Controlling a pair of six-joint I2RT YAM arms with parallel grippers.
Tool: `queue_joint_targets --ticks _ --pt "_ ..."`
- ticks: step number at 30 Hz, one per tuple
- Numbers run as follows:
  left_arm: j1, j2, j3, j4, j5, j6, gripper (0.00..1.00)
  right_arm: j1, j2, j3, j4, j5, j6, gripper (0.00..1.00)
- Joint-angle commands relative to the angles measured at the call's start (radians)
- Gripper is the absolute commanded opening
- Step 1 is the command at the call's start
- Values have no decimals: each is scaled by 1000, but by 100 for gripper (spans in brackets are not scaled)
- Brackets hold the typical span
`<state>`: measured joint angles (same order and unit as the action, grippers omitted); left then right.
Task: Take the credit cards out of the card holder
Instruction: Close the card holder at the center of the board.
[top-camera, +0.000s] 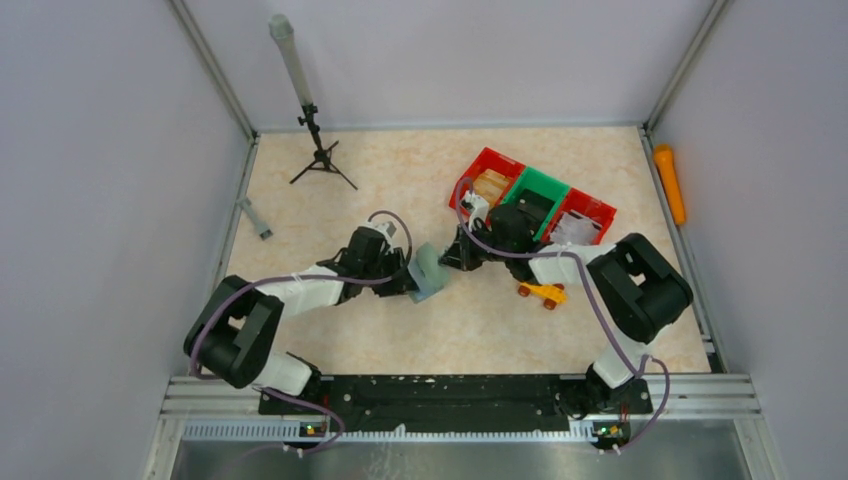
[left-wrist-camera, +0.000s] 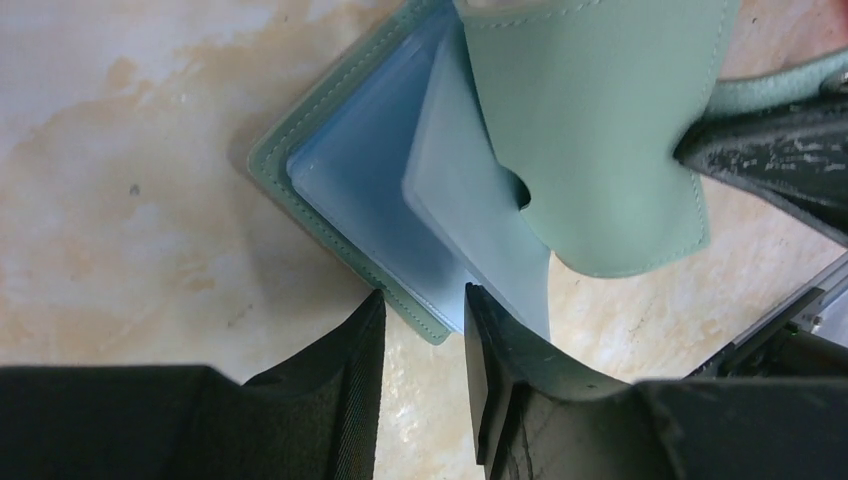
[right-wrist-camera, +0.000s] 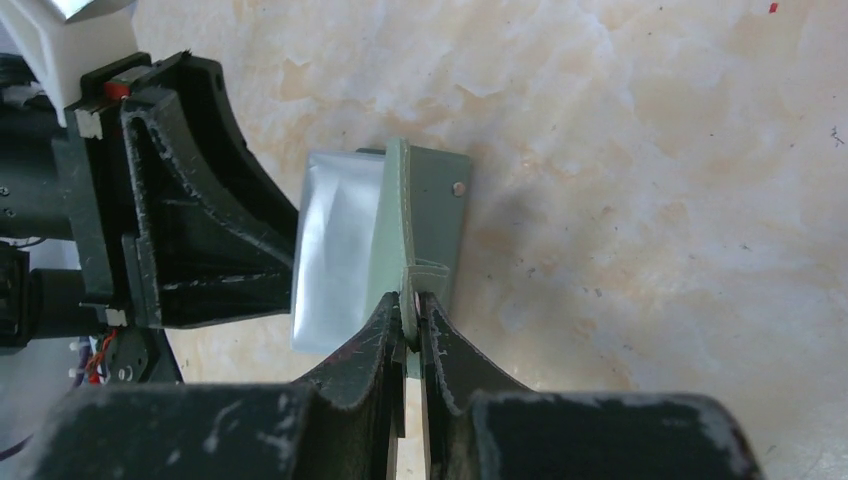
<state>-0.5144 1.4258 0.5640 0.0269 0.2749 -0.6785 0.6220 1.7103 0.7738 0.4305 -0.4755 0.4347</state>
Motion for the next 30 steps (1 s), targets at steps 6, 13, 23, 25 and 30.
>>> queue_joint_targets --ticks 6,13,23,25,30 --pt "-3 134 243 -82 -48 163 32 24 -37 -12 -40 44 -18 4" --pt "4 245 416 -132 -24 204 22 24 -96 -60 -38 203 -33 5" --pt "32 65 263 -95 -298 196 21 24 -224 -131 -15 371 -42 9" --pt "51 43 246 -102 -326 182 23 24 -254 -144 -21 426 -47 9" --pt "106 74 246 -97 -201 149 27 24 -310 -174 -19 500 -54 9"
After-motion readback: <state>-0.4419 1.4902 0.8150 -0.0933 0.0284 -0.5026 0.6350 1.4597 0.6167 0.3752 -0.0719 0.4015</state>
